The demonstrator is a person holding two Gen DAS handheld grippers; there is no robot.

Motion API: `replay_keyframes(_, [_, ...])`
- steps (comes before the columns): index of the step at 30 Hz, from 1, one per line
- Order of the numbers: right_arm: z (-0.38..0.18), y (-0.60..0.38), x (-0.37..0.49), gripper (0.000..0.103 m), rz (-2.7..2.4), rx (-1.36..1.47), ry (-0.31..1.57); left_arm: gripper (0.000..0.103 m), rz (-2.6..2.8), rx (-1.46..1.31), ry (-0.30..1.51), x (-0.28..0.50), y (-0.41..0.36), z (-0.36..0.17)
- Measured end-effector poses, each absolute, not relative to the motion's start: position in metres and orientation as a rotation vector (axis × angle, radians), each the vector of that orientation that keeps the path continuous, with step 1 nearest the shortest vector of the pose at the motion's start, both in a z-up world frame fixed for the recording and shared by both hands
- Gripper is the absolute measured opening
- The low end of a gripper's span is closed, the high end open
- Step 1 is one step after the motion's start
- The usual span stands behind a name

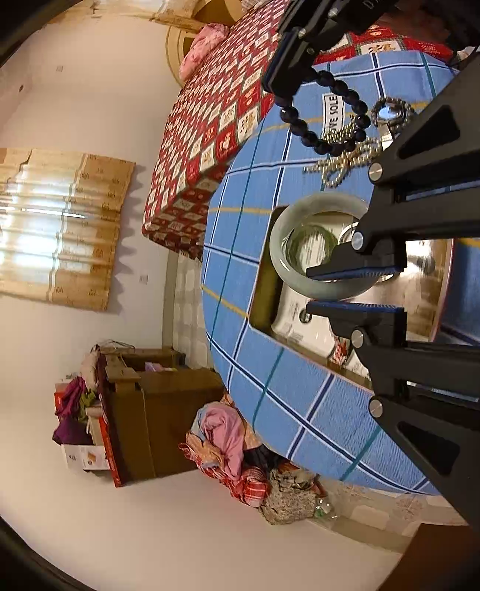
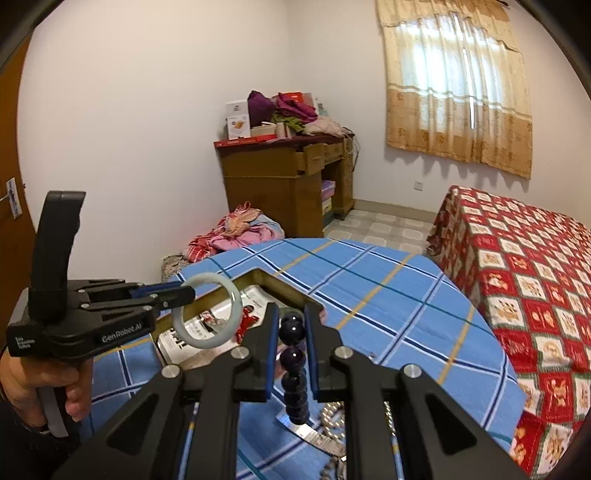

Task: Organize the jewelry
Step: 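Carry the jade bangle and purple bead bracelet into the pink tin and open both tools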

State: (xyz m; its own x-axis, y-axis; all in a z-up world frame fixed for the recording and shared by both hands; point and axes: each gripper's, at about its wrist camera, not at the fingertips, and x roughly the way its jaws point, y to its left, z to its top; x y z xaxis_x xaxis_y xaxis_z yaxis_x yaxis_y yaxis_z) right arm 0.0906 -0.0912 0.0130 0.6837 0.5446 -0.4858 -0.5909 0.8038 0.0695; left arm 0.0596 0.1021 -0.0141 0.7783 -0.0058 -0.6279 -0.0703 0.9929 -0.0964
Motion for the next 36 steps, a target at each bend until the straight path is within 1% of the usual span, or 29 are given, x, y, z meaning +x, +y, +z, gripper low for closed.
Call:
replay_keyframes(12, [0.015,-0.047,0.098,0.016,0.722,-0.110,0.511,0.010,0.101,-0.144,0.704,0.065,0.131,-0.024])
replay_keyframes(16, [0.002,-0.033,0.103,0.016,0.738,-0.125,0.538,0.010,0.113,-0.133,0.724,0.071,0.134,-0.032])
replay_keyframes(26, [-0.049,-0.029,0.129,0.016,0.721,-0.084,0.680,0.010,0.122,-0.125,0.768,0.083,0.134,-0.051])
replay_keyframes(32, [-0.052,-0.030,0.136,0.016,0.684,-0.086,0.688,0.011,0.125,-0.109,0.789,0.093,0.134,-0.057])
replay_keyframes(36, [-0.056,-0.028,0.135,0.017,0.657,-0.119,0.694,0.016,0.108,-0.096,0.783,0.094,0.130,-0.057])
